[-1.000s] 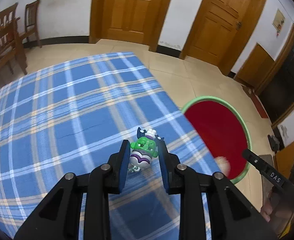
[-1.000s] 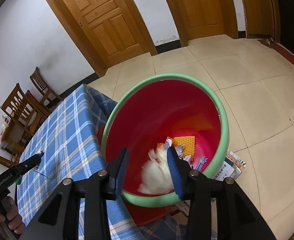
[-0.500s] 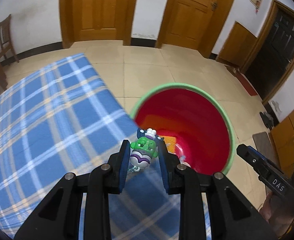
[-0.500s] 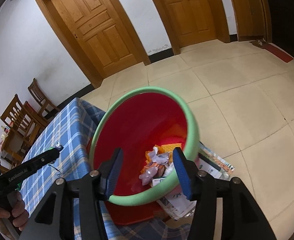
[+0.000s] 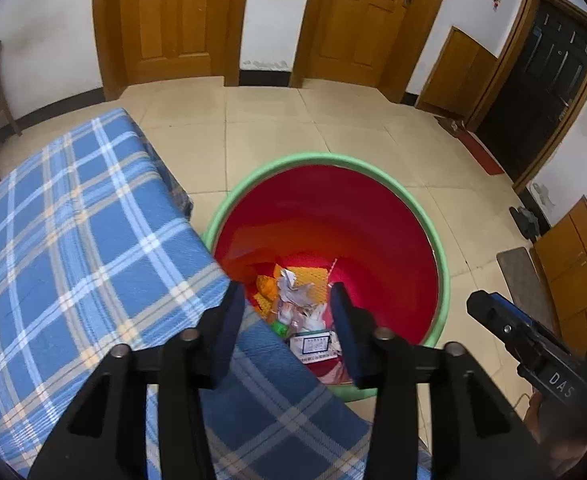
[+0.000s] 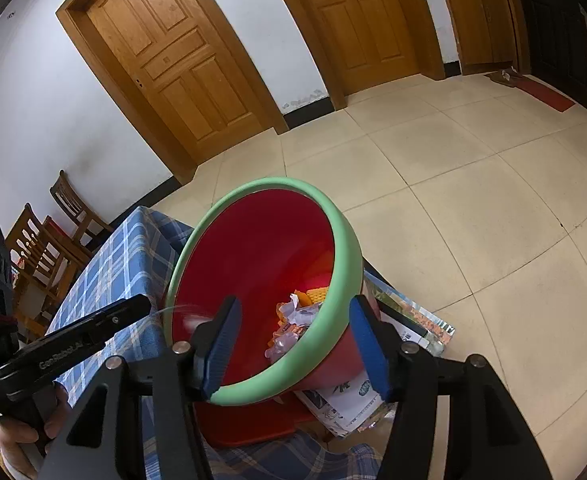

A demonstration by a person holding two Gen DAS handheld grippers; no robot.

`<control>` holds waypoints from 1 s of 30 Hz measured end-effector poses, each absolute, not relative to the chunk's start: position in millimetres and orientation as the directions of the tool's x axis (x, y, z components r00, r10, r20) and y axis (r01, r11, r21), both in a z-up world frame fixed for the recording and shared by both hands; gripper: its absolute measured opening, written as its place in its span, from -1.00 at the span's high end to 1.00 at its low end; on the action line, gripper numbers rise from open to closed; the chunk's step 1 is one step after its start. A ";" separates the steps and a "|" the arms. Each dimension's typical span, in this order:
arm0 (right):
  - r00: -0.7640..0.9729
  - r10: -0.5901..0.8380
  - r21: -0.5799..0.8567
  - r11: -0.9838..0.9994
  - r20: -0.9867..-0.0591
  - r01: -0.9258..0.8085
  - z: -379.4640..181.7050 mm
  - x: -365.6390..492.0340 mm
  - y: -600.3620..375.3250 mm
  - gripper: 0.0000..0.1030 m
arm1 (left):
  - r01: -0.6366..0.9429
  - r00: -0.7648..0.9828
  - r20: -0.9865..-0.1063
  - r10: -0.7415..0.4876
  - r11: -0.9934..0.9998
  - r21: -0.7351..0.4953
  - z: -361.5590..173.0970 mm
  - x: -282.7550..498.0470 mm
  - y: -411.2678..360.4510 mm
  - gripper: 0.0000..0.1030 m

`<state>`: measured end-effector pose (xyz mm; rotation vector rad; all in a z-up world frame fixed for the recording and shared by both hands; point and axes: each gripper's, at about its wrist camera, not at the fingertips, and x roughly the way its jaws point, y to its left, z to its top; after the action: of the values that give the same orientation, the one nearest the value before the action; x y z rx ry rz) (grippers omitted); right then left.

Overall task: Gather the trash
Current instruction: 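Move both tools back over the table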

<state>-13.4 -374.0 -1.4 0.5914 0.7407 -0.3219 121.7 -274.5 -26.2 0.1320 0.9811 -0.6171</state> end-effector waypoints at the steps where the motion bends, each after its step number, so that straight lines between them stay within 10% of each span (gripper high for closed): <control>1: 0.702 -0.068 0.389 0.793 -0.709 0.469 -1.0 -13.1 -372.7 -0.18 | 0.540 0.407 -0.808 -0.426 0.826 -0.163 -25.6 121.0 -274.6 0.04; 30: 0.756 0.020 0.327 0.909 -0.654 0.258 45.1 1.7 -260.5 -0.79 | 0.187 0.601 -0.756 -0.259 0.965 -0.182 3.9 81.4 -107.1 -0.55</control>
<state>1.7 -260.5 45.1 0.4175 0.7064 -0.1335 81.4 -107.1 3.9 -0.0865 0.8892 -0.2589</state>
